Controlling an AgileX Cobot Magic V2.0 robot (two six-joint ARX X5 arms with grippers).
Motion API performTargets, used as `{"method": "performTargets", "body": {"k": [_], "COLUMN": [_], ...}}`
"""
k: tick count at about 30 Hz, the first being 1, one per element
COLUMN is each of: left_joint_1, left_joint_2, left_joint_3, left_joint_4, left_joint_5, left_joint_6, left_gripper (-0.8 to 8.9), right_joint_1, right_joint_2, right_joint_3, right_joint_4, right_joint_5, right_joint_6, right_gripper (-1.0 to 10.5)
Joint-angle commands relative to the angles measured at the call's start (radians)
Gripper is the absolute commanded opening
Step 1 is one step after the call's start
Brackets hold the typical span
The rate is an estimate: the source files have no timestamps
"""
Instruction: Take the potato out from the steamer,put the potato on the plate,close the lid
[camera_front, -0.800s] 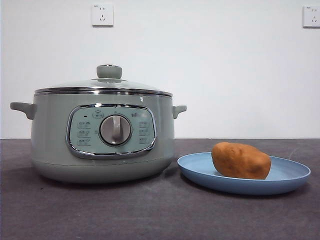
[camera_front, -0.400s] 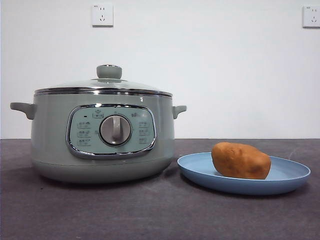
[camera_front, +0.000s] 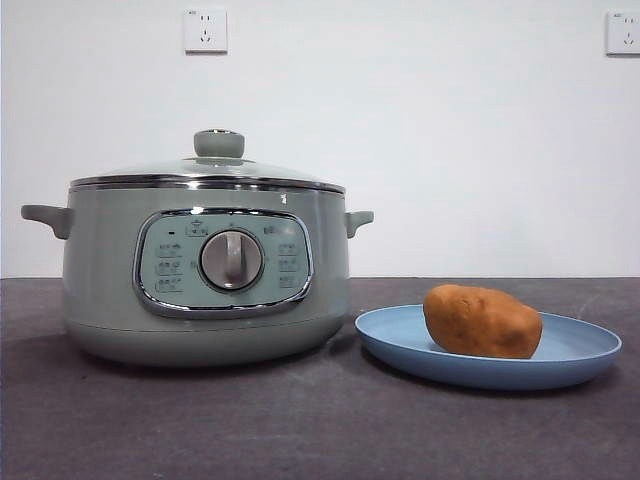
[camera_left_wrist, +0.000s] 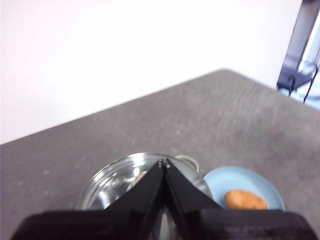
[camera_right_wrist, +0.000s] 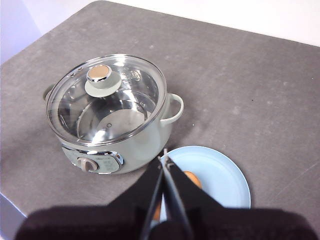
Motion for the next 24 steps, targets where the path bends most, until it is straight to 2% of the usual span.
{"method": "performTargets", "body": {"k": [1, 5, 11, 17, 24], "left_joint_1": [0.024, 0.062, 0.109, 0.142, 0.184], "left_joint_2": [-0.109, -0.279, -0.502, -0.657, -0.734], "left_joint_3": [-0.243, -0.575, -0.953, -1.141, -1.237], "left_joint_4": [0.187, 0.426, 0.652, 0.680, 0.676], "left_joint_5": [0.035, 0.040, 0.036, 0.033, 0.033], "left_joint_6": [-0.076, -0.114, -0.147, -0.174, -0.213], "left_gripper": [-0.03, -0.03, -0.03, -0.03, -0.03], "right_joint_1": [0.001, 0.001, 0.001, 0.001, 0.001], "right_joint_2": [-0.002, -0.002, -0.002, -0.002, -0.002], "right_joint_3": [-0.002, -0.002, -0.002, -0.002, -0.002], "right_joint_4": [0.005, 0.005, 0.005, 0.005, 0.005], "right_joint_5": [0.003, 0.003, 0.003, 0.003, 0.003], "right_joint_6": [0.003, 0.003, 0.003, 0.003, 0.003], "right_gripper": [0.0, 0.0, 0.0, 0.0, 0.0]}}
